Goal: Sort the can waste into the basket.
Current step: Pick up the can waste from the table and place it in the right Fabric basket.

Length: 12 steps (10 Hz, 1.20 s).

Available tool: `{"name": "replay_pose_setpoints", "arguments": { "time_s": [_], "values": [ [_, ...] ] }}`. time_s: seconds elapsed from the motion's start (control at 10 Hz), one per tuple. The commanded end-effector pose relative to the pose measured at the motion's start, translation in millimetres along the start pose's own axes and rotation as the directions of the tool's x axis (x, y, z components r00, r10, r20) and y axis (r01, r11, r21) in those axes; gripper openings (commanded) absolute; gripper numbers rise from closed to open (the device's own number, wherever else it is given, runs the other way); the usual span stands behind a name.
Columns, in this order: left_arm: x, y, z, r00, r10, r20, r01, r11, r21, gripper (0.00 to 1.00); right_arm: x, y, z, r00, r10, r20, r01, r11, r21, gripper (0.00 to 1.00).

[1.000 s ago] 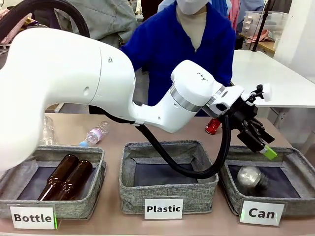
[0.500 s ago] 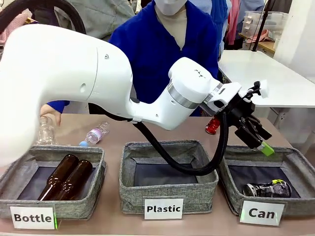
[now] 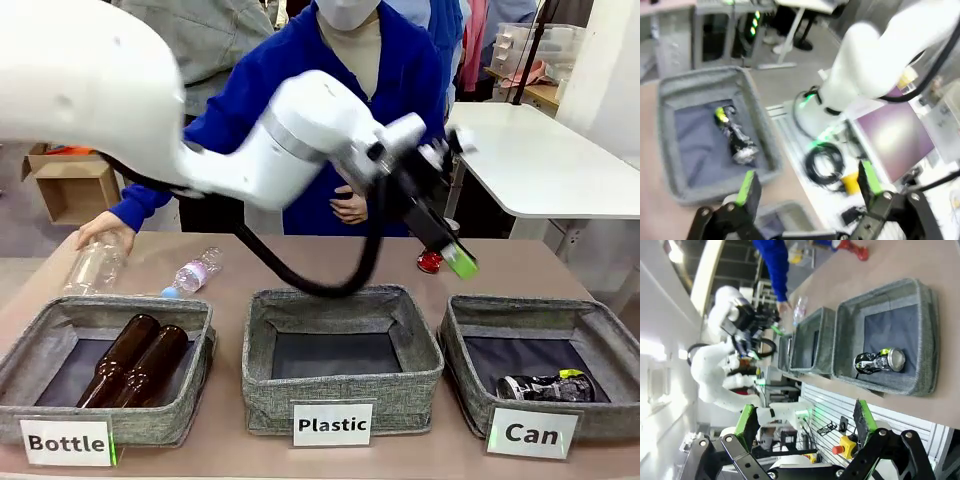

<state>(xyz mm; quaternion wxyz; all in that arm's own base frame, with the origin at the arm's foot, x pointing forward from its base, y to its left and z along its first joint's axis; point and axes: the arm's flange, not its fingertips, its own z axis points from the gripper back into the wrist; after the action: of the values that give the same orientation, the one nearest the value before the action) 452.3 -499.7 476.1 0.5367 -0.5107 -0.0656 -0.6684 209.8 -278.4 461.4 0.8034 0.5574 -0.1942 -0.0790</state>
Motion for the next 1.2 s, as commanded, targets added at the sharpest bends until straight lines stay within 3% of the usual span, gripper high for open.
{"name": "replay_pose_setpoints", "arguments": {
  "time_s": [0.0, 0.2, 0.4, 0.5, 0.7, 0.8, 0.9, 1.0, 1.1],
  "values": [
    [-38.8, -73.4, 55.3, 0.950, 0.281, 0.138, -0.264, 0.956, -0.130, 1.00, 26.2, 19.9, -56.6, 0.994, 0.067, -0.082, -0.066, 0.998, 0.021, 1.00],
    [-110.9, -127.3, 102.5, 0.848, 0.466, 0.251, -0.438, 0.884, -0.162, 1.00, 50.1, 50.1, -121.8, 0.956, 0.158, -0.246, -0.148, 0.987, 0.059, 1.00],
    [-172.5, -183.2, 170.6, 0.732, 0.513, 0.448, -0.503, 0.851, -0.152, 1.00, 73.9, 70.2, -185.2, 0.878, 0.233, -0.419, -0.185, 0.971, 0.154, 1.00],
    [-204.5, -219.5, 206.5, 0.631, 0.521, 0.575, -0.559, 0.819, -0.129, 1.00, 79.3, 79.2, -213.8, 0.841, 0.250, -0.480, -0.154, 0.961, 0.230, 1.00],
    [-268.6, -274.4, 279.4, 0.486, 0.393, 0.781, -0.619, 0.785, -0.010, 1.00, 92.9, 80.7, -240.5, 0.773, 0.276, -0.571, -0.075, 0.934, 0.349, 1.00],
    [-302.4, -304.7, 308.1, 0.430, 0.320, 0.844, -0.641, 0.767, 0.036, 1.00, 99.2, 75.2, -242.7, 0.789, 0.251, -0.561, -0.047, 0.935, 0.352, 1.00],
    [-343.3, -333.6, 328.2, 0.418, 0.287, 0.862, -0.686, 0.721, 0.092, 1.00, 103.3, 68.0, -239.2, 0.835, 0.192, -0.516, -0.008, 0.942, 0.336, 1.00],
    [-378.4, -337.6, 344.2, 0.365, 0.250, 0.897, -0.727, 0.678, 0.106, 1.00, 81.3, 80.8, -257.9, 0.786, 0.253, -0.565, -0.079, 0.946, 0.314, 1.00],
    [-327.0, -325.0, 326.1, 0.429, 0.318, 0.846, -0.649, 0.760, 0.044, 1.00, 81.3, 80.8, -257.9, 0.786, 0.253, -0.565, -0.079, 0.946, 0.314, 1.00]
  ]
}}
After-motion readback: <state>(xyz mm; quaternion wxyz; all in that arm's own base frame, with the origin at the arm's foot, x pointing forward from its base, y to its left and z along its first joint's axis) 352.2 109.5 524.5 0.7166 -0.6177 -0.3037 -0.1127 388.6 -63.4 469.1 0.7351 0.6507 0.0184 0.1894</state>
